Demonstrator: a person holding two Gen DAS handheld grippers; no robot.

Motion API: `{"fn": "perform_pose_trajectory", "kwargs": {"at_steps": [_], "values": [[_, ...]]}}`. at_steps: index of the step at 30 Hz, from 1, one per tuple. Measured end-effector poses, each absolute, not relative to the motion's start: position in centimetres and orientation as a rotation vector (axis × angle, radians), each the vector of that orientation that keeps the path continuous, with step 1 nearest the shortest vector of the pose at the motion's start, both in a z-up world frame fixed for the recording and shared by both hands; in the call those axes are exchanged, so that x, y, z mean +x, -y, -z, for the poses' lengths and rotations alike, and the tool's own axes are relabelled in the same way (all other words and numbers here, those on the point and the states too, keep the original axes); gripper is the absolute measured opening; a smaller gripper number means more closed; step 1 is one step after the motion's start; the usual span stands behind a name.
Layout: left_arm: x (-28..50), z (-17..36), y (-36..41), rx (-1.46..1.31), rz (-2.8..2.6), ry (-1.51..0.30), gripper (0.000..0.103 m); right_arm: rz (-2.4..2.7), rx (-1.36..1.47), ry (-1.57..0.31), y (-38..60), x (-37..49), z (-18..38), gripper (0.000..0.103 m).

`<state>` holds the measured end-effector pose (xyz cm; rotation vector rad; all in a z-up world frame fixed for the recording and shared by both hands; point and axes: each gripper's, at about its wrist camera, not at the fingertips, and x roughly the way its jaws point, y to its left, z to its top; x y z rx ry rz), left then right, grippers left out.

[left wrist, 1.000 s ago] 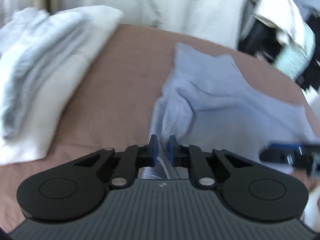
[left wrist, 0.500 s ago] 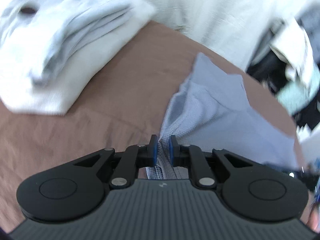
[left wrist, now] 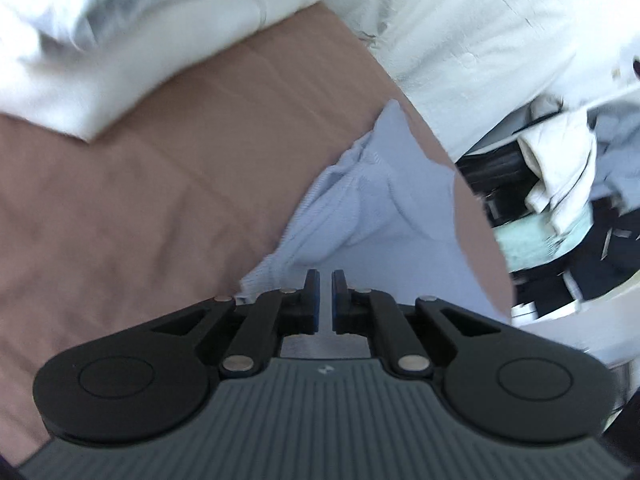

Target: Fold clothes

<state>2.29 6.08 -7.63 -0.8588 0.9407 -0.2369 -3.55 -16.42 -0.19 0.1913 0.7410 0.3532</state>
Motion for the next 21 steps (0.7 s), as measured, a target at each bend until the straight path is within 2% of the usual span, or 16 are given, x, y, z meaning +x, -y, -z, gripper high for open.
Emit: {"fn": "perform_pose_trajectory", "kwargs": {"at_steps": [4, 9, 11, 16, 17, 19, 21], "values": [[2.5, 8.0, -6.1, -0.876, 0.23, -0.952, 0.005, -0.47, 0.025, -0.737, 15.6, -4.2, 0.6, 0.057], [2.8, 8.6, -6.2, -0.898, 0.222, -0.967, 0.006, -0.553, -0.31, -0.703, 13.6, -5.9, 1.5, 0.057], [3.0, 8.6, -6.2, -0.901, 0.222, -0.964, 0.006, -0.557, -0.314, -0.666, 13.6, -6.0, 1.1, 0.057], [3.2, 8.4, -5.8, -0.895, 0.229, -0.961, 0.006, -0.615, -0.382, -0.717, 13.2, -6.0, 1.7, 0.058], [3.2, 8.5, -5.8, -0.899, 0.232, -0.964, 0.006, -0.627, -0.404, -0.732, 13.0, -6.0, 2.4, 0.058], [3.2, 8.6, -5.9, -0.907, 0.238, -0.971, 0.006, -0.644, -0.452, -0.765, 12.6, -6.2, 3.7, 0.067], [3.2, 8.6, -5.9, -0.912, 0.242, -0.975, 0.006, -0.635, -0.527, -0.801, 11.8, -6.1, 5.2, 0.068]]}}
